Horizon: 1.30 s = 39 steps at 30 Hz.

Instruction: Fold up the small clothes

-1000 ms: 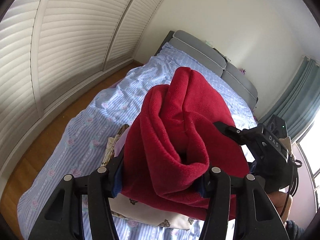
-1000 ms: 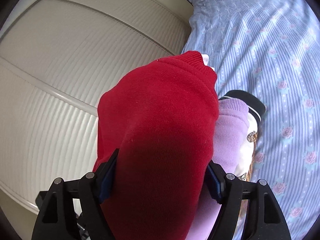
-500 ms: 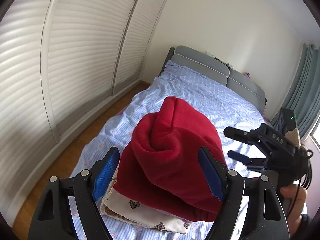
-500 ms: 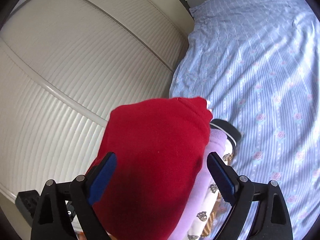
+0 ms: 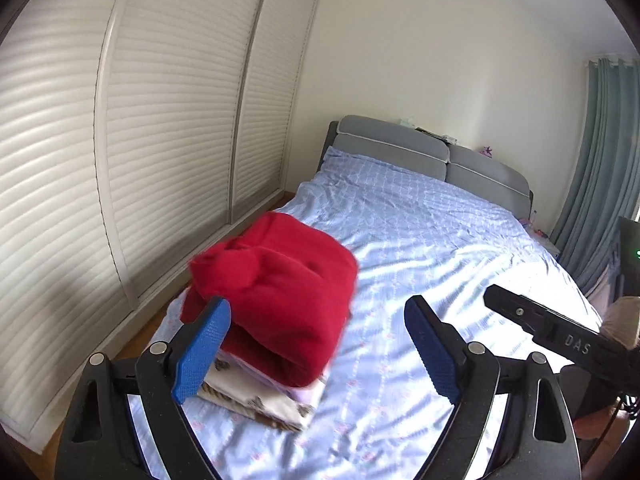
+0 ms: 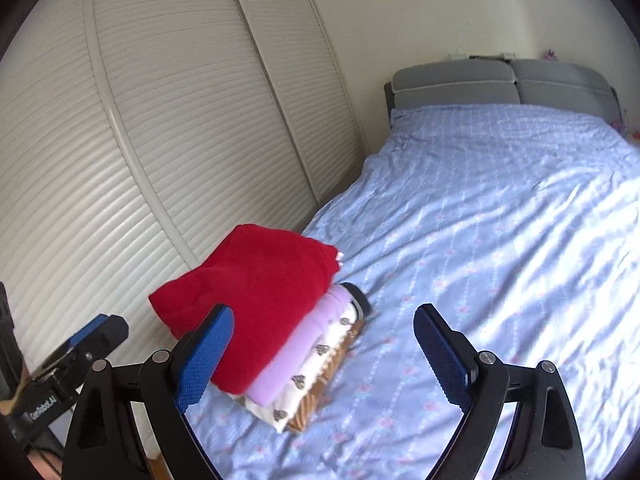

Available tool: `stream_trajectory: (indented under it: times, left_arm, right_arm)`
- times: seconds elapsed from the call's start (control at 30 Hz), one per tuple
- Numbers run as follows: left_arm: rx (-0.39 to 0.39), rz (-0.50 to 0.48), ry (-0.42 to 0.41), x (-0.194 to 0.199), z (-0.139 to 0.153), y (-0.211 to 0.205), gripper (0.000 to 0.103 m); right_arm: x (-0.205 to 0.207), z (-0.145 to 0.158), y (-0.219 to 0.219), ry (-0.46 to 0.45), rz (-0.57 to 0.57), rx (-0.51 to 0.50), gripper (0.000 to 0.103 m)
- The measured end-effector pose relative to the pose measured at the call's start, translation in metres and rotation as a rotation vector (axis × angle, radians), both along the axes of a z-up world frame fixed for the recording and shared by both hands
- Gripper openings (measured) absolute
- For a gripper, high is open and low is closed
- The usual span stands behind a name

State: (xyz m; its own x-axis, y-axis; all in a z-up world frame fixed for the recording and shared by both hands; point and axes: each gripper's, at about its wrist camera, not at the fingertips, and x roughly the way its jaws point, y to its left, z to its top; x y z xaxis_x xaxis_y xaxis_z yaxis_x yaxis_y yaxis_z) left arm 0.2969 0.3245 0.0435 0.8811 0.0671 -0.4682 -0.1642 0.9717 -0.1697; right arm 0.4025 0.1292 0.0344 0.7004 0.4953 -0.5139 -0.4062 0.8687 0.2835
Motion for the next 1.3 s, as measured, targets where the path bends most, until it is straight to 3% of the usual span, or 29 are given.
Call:
stream_trajectory:
  times: [0.23, 0.43, 0.63, 0.8, 0.97, 1.3]
  left_arm:
    - [0.073, -0.100, 0.007, -0.055, 0.013, -0.111, 0.100]
    - [0.077, -0.201, 0.015, -0.101, -0.001, -0.196, 0.103]
    - [0.050, -0.240, 0.012, -0.146, -0.023, -0.257, 0.103]
    - [0.075, -0.248, 0.042, -0.181, -0.043, -0.289, 0.103]
    - [0.095, -0.253, 0.062, -0.217, -0.051, -0.304, 0.103]
    - [0.127, -0.229, 0.063, -0.262, -0.054, -0.304, 0.103]
  right_arm:
    - [-0.097, 0.025, -0.114, -0.134, -0.168, -0.132, 0.095]
    - [-0.188, 0.031, -0.212, -0.218, -0.332, -0.220, 0.102]
    - [-0.261, 0.016, -0.282, -0.214, -0.438, -0.294, 0.102]
    - [-0.308, 0.000, -0.317, -0.220, -0.510, -0.337, 0.102]
    - [-0.346, -0.011, -0.339, -0.194, -0.538, -0.315, 0.102]
    - [-0.396, -0.027, -0.349, -0.183, -0.561, -0.321, 0.102]
